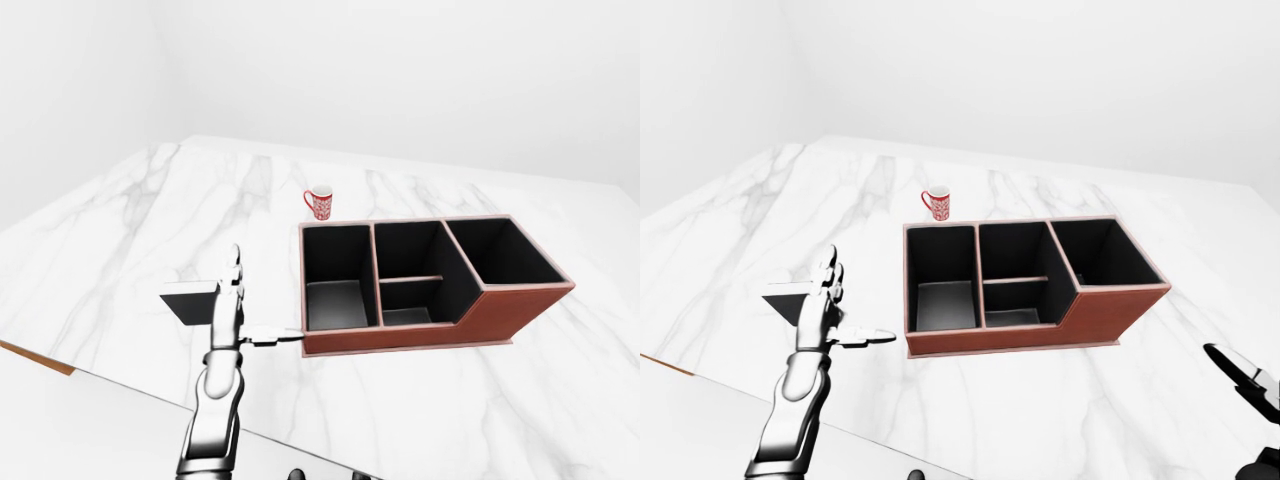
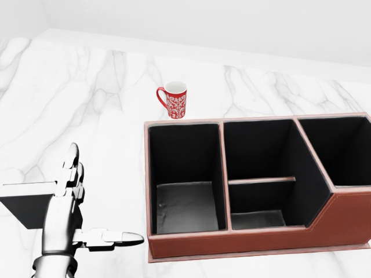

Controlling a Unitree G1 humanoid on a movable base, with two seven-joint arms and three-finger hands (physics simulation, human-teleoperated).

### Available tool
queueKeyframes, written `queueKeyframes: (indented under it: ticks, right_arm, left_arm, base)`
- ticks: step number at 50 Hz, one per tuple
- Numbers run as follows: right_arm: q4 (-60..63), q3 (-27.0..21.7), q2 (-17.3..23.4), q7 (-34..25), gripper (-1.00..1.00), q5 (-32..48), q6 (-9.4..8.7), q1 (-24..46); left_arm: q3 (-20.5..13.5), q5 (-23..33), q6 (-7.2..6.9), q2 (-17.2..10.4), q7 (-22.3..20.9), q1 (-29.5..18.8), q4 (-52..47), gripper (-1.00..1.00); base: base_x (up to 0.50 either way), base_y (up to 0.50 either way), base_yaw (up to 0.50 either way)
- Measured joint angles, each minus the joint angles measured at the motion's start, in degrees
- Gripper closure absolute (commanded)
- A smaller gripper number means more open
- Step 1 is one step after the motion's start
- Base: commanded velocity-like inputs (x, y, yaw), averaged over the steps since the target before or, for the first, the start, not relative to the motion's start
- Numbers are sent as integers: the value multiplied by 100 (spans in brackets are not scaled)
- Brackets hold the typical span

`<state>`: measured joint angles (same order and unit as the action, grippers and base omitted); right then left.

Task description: Pick up the book and place it in the left compartment of the caddy.

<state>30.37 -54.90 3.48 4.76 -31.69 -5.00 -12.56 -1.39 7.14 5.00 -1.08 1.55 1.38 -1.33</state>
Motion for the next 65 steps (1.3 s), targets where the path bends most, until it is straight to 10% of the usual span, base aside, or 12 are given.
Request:
queueKeyframes:
  ticks: [65]
  right_arm:
    - [-51, 39, -29, -39, -100, 134, 0, -11]
  left_arm:
    - [-417, 2536, 0, -163, 2629, -41, -622, -100]
  base:
    - [0, 0, 0]
